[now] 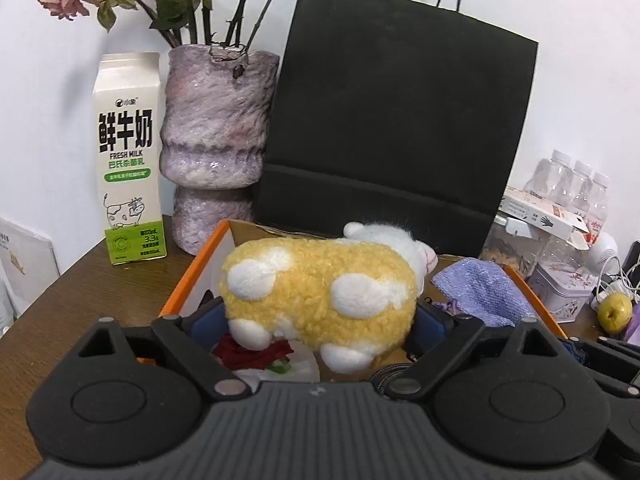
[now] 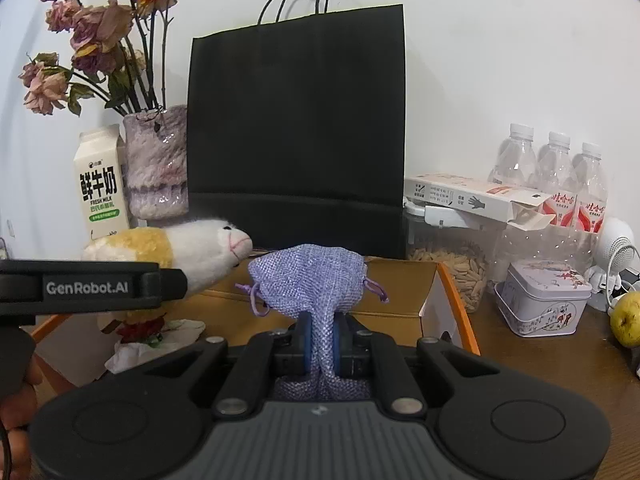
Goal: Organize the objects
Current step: 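Lower the plush sheep into the box with the left gripper while the right lowers the pouch, then open the left gripper over the box while the right releases the lilac pouch inside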
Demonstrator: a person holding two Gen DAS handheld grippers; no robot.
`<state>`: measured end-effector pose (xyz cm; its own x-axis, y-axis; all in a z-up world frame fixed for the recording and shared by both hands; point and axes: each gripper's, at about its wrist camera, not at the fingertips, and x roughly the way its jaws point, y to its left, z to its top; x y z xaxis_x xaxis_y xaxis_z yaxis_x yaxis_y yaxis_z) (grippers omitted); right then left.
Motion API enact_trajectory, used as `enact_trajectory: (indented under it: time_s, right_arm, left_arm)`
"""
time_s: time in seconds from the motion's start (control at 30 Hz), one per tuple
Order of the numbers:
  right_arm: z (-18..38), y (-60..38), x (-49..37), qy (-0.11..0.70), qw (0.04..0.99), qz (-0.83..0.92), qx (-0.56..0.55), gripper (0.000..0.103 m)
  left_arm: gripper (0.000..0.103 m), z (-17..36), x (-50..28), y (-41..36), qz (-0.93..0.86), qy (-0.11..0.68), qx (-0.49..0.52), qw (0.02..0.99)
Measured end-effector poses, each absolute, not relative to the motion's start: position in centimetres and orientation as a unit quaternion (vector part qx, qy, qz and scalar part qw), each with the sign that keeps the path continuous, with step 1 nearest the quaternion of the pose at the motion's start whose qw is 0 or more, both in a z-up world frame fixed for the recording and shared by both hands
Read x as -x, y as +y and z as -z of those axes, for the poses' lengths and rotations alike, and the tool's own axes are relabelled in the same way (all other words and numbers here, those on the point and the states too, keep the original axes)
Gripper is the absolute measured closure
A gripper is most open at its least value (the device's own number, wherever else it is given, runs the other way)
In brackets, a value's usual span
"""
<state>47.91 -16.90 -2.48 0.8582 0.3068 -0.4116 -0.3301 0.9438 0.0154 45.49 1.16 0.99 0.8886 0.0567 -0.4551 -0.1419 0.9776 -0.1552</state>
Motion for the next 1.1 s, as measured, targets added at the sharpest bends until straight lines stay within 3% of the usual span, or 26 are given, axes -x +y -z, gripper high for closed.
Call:
enact_trajectory:
  time_s: [0.13, 0.23, 0.3, 0.33, 0.37, 0.4, 1.1]
  right_arm:
    - [2.6, -17.0, -48.1, 0.214, 0.963, -0.163, 0.03, 0.089]
    - [2.8, -17.0, -48.2, 0.218, 0.962, -0.162, 0.027, 0.076]
    - [2.7, -16.9, -48.1, 0.217, 0.963, -0.158, 0.029, 0.045]
    - [2.7, -16.9, -48.0, 0.214, 0.964, -0.155, 0.03, 0.035]
    - [2.6, -16.9, -47.9, 0.21, 0.966, -0.15, 0.03, 0.015]
    - [2.5, -16.9, -47.8, 0.205, 0.967, -0.146, 0.03, 0.003]
    - [2.1, -17.2, -47.6, 0.209, 0.968, -0.141, 0.021, 0.0]
  left_arm:
    - [0.003, -1.1, -45.3, 1.2, -0.053, 0.223, 0.093, 0.969]
    - [0.0, -1.2, -45.1, 1.4, -0.045, 0.214, 0.105, 0.97]
    - [0.0, -1.2, -45.0, 1.3, -0.041, 0.212, 0.107, 0.971]
    - [0.0, -1.2, -45.0, 1.3, -0.04, 0.213, 0.107, 0.97]
    - [0.0, -1.2, -45.0, 1.3, -0.041, 0.214, 0.106, 0.97]
    - [0.0, -1.2, -45.0, 1.3, -0.041, 0.215, 0.106, 0.97]
    - [0.0, -1.7, -44.2, 1.1, -0.044, 0.215, 0.108, 0.97]
